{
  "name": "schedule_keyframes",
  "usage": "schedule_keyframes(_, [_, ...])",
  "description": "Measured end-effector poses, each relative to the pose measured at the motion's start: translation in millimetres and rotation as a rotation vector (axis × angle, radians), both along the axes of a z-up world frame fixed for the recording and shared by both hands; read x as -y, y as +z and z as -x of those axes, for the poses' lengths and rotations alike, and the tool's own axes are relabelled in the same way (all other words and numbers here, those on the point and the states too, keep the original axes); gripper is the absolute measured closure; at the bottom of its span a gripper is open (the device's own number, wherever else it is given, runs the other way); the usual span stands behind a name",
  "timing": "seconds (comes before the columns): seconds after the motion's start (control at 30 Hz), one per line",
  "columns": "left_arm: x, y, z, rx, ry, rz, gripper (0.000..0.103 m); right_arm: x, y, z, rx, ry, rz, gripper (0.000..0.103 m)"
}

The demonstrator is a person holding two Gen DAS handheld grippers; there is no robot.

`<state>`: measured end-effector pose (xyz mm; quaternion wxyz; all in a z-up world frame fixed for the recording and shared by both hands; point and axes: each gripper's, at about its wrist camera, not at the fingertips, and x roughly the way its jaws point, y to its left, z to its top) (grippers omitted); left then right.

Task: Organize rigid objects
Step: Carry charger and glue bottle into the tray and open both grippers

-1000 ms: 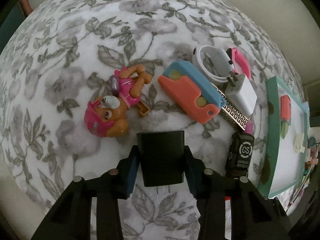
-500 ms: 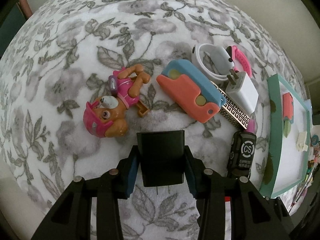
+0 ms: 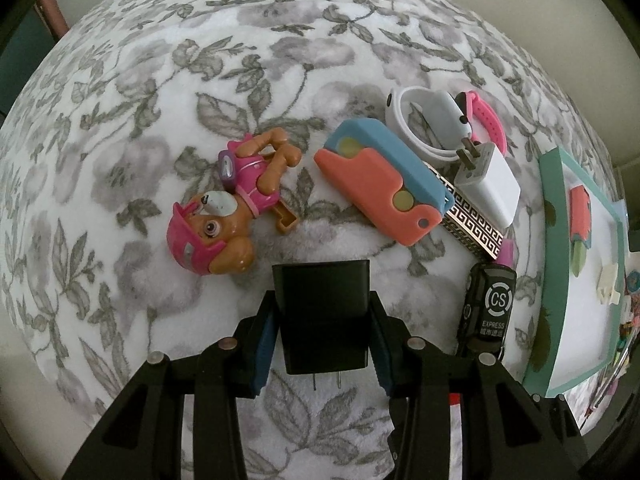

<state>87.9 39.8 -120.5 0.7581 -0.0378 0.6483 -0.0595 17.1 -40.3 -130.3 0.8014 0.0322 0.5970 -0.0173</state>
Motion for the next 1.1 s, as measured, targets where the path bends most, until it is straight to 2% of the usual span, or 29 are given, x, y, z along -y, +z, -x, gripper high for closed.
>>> schedule_keyframes(0.17, [-5,4,0,0.001,0.013,0.026,0.060,6,2,-1,-0.005,0.005,-0.013,0.024])
schedule_keyframes(0.37, [-5,21,0,0.045,0.014,0.050,0.060,18,9,-1,-0.007,-0.019,-0.057,0.024])
schedule_keyframes(0.53, [-13,52,1,0.133,0.036,0.082,0.060,33,22,1,0.006,-0.055,-0.095,0.024])
schedule_keyframes(0.7, [-12,84,3,0.229,0.034,0.099,0.060,49,54,0,0.094,-0.089,-0.109,0.024])
schedule_keyframes(0.97, [28,108,7,0.261,-0.026,0.126,0.060,84,90,4,0.181,-0.161,-0.052,0.024])
schedule_keyframes(1.1, [56,114,9,0.256,-0.075,0.124,0.060,103,95,8,0.201,-0.205,-0.025,0.024])
